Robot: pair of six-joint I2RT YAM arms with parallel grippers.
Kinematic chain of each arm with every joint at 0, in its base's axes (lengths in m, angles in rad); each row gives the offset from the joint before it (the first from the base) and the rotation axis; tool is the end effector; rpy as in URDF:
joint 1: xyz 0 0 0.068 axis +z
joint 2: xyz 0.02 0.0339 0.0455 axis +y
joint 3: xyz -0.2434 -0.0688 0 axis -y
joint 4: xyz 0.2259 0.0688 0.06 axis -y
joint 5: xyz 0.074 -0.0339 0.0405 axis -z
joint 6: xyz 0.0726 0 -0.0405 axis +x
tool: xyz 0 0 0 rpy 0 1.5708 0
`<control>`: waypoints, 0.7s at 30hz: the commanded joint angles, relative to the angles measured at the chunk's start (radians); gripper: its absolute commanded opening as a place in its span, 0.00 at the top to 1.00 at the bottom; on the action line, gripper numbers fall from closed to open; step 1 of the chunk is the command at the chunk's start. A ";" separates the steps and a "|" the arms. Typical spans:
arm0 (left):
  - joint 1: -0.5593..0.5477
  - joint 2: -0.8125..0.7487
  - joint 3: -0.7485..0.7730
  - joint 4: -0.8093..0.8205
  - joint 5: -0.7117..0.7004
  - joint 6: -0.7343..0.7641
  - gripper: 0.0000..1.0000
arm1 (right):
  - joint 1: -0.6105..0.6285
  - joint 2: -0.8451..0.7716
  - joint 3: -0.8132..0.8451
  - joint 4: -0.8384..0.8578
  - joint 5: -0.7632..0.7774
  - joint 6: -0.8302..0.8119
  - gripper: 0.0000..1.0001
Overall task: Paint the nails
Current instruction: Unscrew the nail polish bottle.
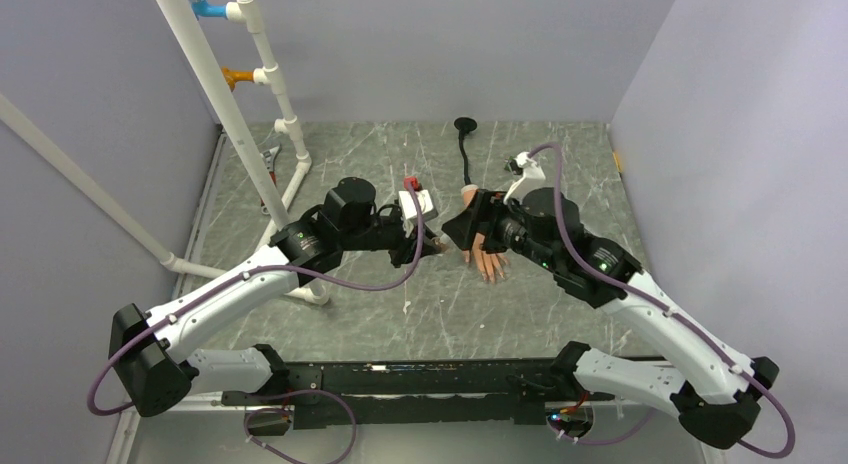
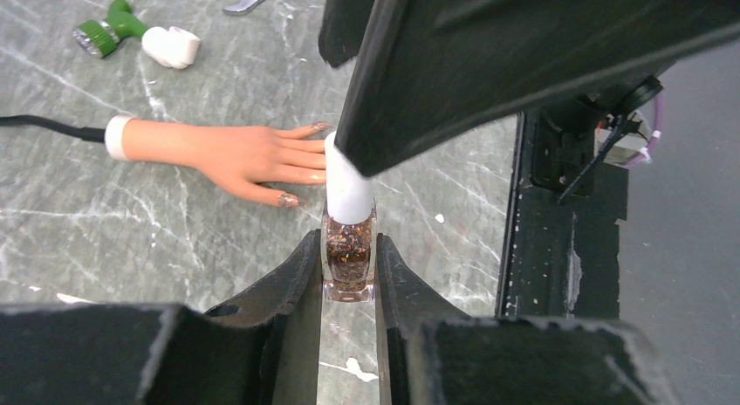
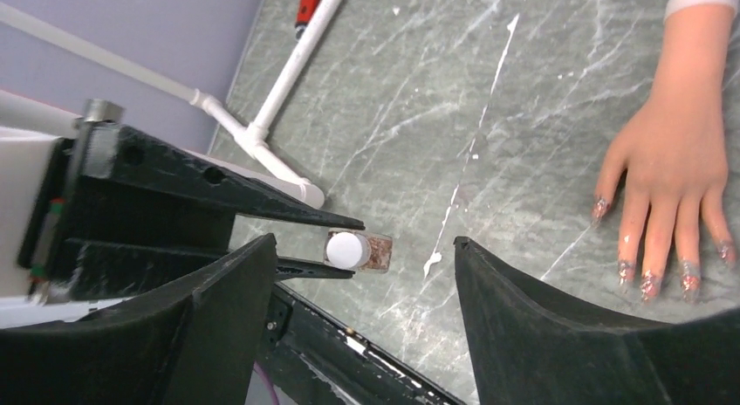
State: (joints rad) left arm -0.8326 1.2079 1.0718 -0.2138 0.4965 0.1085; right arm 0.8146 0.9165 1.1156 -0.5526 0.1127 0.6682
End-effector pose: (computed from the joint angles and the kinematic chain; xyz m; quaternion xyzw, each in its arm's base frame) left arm 0.1730 -0.2415 0.3226 0.4856 0.6441 -0.3851 0.4483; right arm 0.1559 0.1534 0.3595 -0.0278 0.8193 0.3514 0.4522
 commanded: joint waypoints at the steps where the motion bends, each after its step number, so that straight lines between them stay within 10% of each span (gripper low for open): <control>1: -0.005 -0.021 0.027 0.034 -0.074 -0.001 1.00 | 0.003 0.061 0.065 -0.015 -0.012 0.043 0.27; 21: -0.025 -0.010 0.031 0.022 -0.121 0.009 1.00 | 0.009 0.130 0.052 0.031 -0.097 0.044 0.56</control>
State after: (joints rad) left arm -0.8524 1.2079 1.0718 -0.2150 0.3843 0.1120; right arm 0.8154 1.0412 1.1454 -0.5472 0.0345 0.7109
